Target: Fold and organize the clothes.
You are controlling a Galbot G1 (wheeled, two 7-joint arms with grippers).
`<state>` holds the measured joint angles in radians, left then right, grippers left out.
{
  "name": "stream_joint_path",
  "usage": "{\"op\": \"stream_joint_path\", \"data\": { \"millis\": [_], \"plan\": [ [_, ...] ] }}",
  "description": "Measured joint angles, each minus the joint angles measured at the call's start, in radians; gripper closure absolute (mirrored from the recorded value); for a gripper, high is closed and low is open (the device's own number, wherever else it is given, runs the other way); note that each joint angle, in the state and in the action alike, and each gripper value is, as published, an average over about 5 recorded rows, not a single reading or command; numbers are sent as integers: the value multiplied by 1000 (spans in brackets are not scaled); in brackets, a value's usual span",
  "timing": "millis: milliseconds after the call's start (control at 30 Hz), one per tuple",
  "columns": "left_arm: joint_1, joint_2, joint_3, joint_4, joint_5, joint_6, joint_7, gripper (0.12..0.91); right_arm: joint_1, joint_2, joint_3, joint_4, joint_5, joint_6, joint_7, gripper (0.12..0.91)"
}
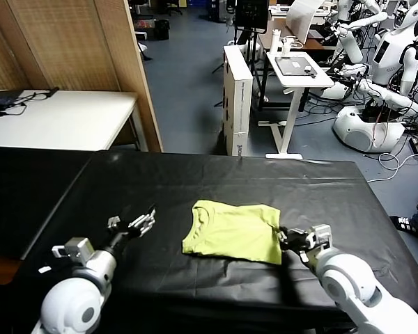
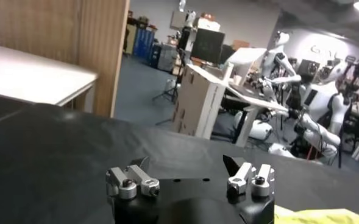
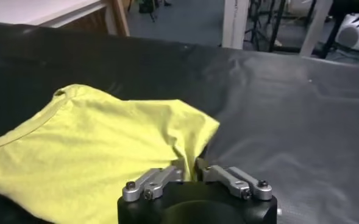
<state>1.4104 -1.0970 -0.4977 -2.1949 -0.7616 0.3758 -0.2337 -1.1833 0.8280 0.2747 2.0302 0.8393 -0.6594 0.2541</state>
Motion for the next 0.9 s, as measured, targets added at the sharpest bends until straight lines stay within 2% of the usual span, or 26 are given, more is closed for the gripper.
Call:
{"op": "stream_joint_path", "data": {
  "millis": [100, 233, 333, 500, 633, 767, 900],
  "plan": [
    [3, 10, 6, 11, 2, -48, 3, 123, -17, -14, 21, 14, -4, 9, -11, 509],
    [6, 32, 11, 25, 5, -90, 11, 123, -48, -33, 58, 39, -27, 41, -39, 266],
    [11, 50, 17, 36, 9, -132, 22, 123, -74, -40, 91, 53, -45, 78, -66, 148],
    [27, 68, 20, 39, 23, -147, 28, 123, -119, -40, 147, 73, -77, 157, -104, 119],
    [49, 83, 6, 32, 33, -156, 34, 123, -168, -28, 192, 83, -149, 253, -140, 118],
    [69, 97, -14, 27, 31, -163, 35, 123, -252, 1, 242, 97, -234, 375, -171, 118],
    [83, 109, -26, 26, 30, -160, 35, 123, -356, 43, 293, 119, -308, 482, -183, 118]
  ]
}}
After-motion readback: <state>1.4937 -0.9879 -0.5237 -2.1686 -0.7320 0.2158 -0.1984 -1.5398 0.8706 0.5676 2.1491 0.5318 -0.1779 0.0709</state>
